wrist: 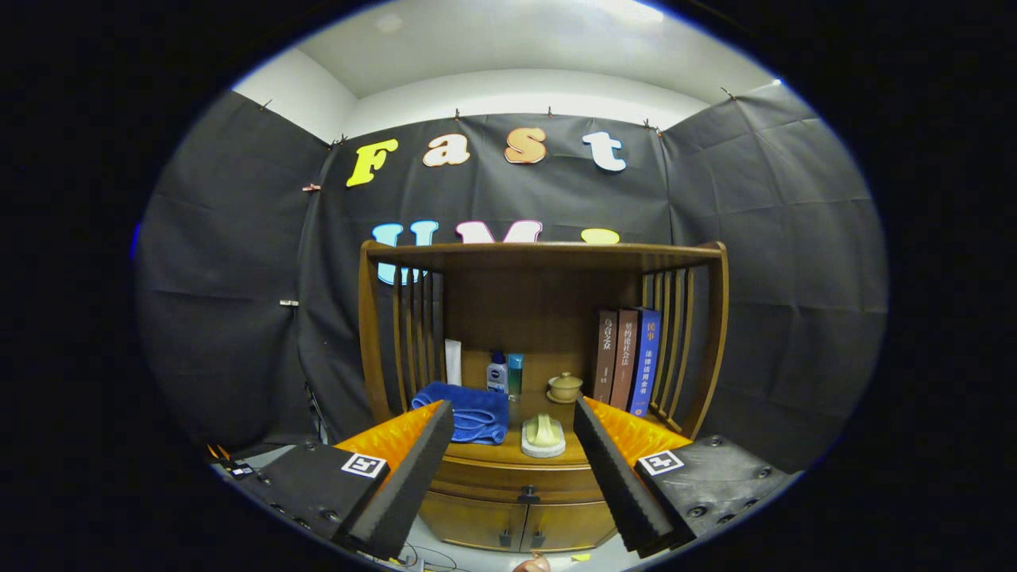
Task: Pull open the drawer, take out the items inside it, and place them on the countertop above the cabinet.
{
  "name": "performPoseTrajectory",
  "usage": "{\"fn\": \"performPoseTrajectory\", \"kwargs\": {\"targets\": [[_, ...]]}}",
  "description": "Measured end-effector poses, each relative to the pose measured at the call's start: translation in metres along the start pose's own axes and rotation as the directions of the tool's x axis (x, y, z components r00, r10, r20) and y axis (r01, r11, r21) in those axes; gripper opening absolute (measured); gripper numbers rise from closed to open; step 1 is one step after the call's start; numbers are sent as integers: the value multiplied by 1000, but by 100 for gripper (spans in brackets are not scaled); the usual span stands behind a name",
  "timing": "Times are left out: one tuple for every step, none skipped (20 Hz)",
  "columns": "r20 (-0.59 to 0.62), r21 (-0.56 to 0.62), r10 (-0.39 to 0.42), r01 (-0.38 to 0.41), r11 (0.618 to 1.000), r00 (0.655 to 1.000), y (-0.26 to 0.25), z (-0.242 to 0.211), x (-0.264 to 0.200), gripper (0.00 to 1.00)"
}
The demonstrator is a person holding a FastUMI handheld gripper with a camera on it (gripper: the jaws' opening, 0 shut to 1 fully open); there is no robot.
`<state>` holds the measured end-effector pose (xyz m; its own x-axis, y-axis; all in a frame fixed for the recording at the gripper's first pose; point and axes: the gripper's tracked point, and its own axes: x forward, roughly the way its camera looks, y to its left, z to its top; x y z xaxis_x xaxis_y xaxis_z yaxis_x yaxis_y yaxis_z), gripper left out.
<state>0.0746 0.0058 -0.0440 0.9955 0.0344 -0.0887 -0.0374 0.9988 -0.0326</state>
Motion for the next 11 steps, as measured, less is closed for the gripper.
{"fn": "performPoseTrajectory", "kwargs": {"targets": [[-2, 3, 1, -1, 1000, 1000, 0, 2, -3, 99], [-1, 7, 0, 0, 1000, 1000, -2, 5, -5, 99], [2, 9, -3, 3, 1000, 1000, -3, 7, -8, 99], [8, 10, -5, 5, 1000, 1000, -4, 9, -10, 99], [13, 13, -8, 8, 1000, 1000, -5, 10, -12, 99], [12, 15, -8, 8, 1000, 1000, -5, 9, -13, 99], [9, 14, -8, 8, 1000, 1000, -5, 8, -13, 99], [7, 10, -7, 7, 1000, 1000, -6, 7, -13, 99], [2, 6, -7, 7, 1000, 1000, -5, 7, -13, 99], [0, 4, -7, 7, 1000, 1000, -5, 7, -12, 99], [-2, 5, -5, 5, 1000, 1000, -4, 6, -12, 99]]}}
